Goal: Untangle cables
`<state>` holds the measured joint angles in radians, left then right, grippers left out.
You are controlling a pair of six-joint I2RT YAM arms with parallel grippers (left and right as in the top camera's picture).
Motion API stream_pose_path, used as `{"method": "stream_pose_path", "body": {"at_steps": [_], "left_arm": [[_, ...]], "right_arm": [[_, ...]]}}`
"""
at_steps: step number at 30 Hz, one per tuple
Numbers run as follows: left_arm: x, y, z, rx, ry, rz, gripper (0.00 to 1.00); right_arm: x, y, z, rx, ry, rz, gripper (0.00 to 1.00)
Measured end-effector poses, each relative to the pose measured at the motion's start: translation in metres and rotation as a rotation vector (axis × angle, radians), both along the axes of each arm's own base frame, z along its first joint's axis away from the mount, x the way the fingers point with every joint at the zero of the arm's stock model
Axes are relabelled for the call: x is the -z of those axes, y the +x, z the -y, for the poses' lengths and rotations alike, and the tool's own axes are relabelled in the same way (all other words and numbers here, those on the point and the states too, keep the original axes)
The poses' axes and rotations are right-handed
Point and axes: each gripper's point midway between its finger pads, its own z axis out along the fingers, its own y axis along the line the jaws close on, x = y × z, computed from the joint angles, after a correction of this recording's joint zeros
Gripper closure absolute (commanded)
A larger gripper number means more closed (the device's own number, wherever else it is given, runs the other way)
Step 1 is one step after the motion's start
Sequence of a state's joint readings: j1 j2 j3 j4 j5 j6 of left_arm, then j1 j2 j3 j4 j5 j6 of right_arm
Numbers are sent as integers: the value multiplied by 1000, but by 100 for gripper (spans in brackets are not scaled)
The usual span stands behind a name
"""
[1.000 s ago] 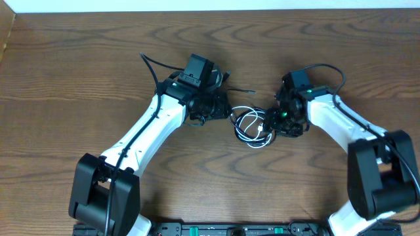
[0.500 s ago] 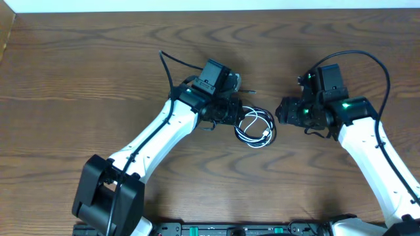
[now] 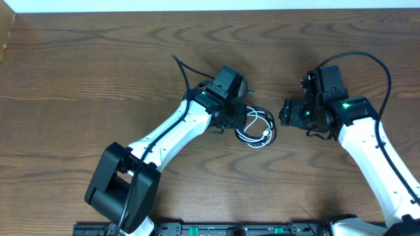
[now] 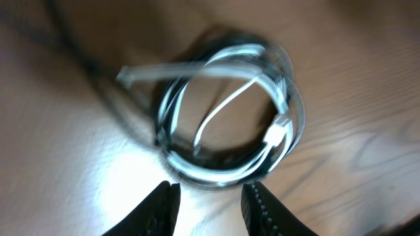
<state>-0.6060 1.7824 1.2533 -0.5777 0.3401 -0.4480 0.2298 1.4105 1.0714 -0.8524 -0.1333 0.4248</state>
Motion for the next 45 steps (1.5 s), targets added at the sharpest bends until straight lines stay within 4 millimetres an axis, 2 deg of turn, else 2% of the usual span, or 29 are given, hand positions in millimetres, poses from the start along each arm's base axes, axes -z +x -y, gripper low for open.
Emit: {"method": "stream_pose_path", "body": {"at_steps": [3,5,10,13,16,21,27,36,41,45], "left_arm": [[7,-12,-11,-45,49,-69,64],[7,-12,-13,-73,56,-80,65],[8,-11,-2,-116,29,-72,65],[16,-18,3,-128,23,-86,66],[22,-24,5,-145,36,-106,69],[30,-22,4,-185,50,-121,75],[57,-17,10,-207,62,-144,78],[57,-20,19,-188,50,-132,78],[68,-28,24,-168,71,-150,79],[68,-28,24,-168,71,-149,79]], "right_arm": [[0,-1,0,0,-1,-4,27],[1,-1,0,0,-2,-5,27],[1,-2,1,1,-3,-9,27],[1,-3,1,1,-4,-14,27],[1,-3,1,1,-4,-15,28],[2,-4,1,1,-5,-18,27],[2,-5,1,1,-5,-22,27],[2,-5,2,1,-6,-24,27],[2,-6,2,1,-7,-25,26],[2,-6,2,1,-6,-25,25]]}}
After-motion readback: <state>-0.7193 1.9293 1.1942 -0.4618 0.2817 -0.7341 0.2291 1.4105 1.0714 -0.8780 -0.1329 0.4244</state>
